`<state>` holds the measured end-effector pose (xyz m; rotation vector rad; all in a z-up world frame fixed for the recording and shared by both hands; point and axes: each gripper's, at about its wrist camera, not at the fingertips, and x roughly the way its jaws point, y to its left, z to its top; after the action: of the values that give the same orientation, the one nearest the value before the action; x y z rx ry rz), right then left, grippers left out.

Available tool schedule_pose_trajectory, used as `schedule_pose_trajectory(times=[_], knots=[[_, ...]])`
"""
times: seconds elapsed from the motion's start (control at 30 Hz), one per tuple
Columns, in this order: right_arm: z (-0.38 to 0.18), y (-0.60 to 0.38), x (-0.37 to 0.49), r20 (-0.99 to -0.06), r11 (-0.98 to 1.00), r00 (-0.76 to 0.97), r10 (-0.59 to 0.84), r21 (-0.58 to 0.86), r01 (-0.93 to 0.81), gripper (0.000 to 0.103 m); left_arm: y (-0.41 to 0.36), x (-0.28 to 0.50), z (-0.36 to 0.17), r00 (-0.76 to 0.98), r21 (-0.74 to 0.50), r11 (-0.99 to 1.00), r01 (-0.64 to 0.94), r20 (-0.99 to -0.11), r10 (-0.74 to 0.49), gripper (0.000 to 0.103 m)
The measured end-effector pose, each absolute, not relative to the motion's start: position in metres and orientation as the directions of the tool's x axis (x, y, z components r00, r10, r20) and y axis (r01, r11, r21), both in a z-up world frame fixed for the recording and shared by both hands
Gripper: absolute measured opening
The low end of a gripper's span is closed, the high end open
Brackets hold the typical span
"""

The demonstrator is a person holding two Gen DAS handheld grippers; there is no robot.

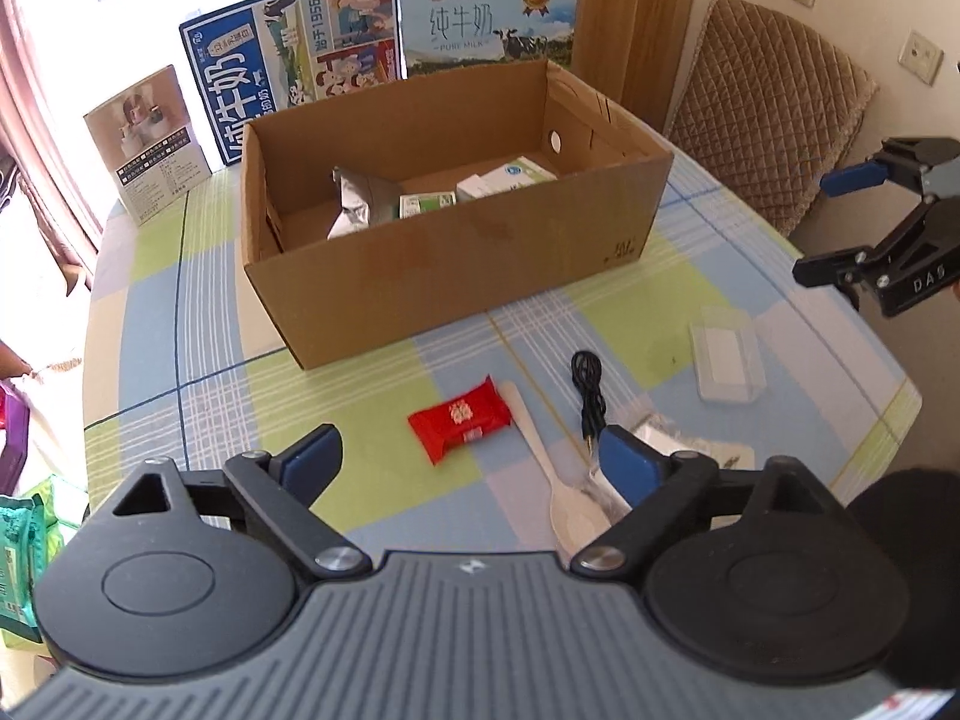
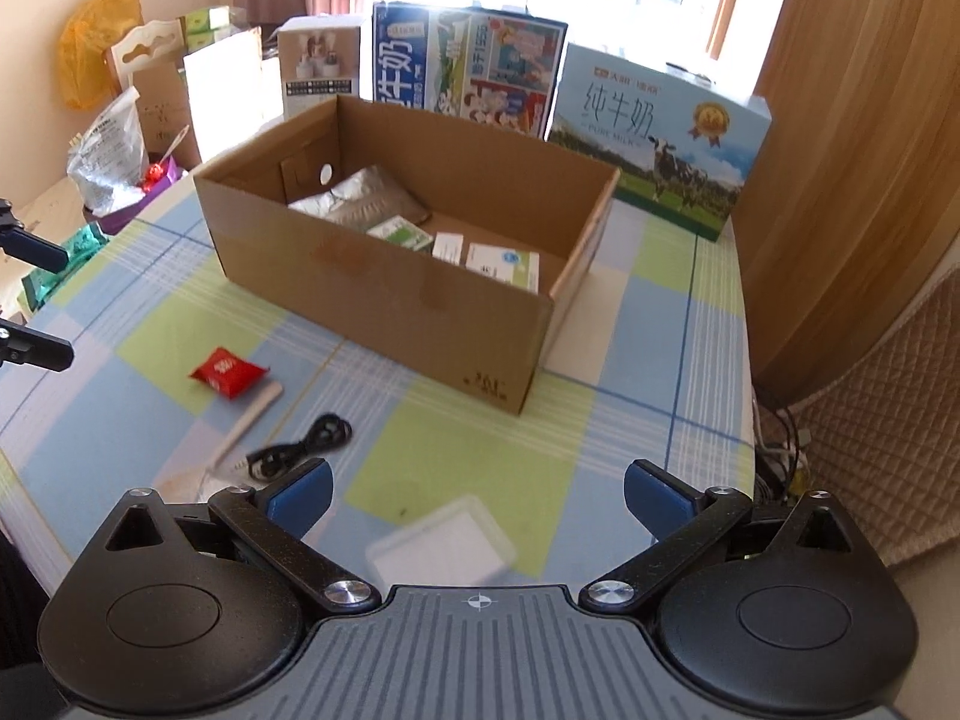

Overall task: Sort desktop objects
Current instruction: 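Pull both tools back toward the table items, then move the left tool over the clear plastic box while the right tool approaches the white plug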

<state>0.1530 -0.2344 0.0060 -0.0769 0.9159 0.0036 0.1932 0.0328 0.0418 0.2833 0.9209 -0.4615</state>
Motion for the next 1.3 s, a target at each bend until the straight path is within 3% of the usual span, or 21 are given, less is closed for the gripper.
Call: schedule_pose_trajectory(times=[0.77, 1.3], knots=[[-0.030, -0.235, 0.136, -0.850, 0.990, 0.527, 0.009, -0.066, -0.123, 0.101, 0.011, 0.170, -0.001, 0.459, 0.137, 0.768, 0.626, -0.860, -0.221, 0.092], [-0.013, -0.211, 0.140, -0.845, 0.977, 0.534, 0.027, -0.091, -0.193, 0.101, -0.010, 0.154, -0.020, 0.402, 0.167, 0.641, 0.749, -0.884, -0.240, 0.093]])
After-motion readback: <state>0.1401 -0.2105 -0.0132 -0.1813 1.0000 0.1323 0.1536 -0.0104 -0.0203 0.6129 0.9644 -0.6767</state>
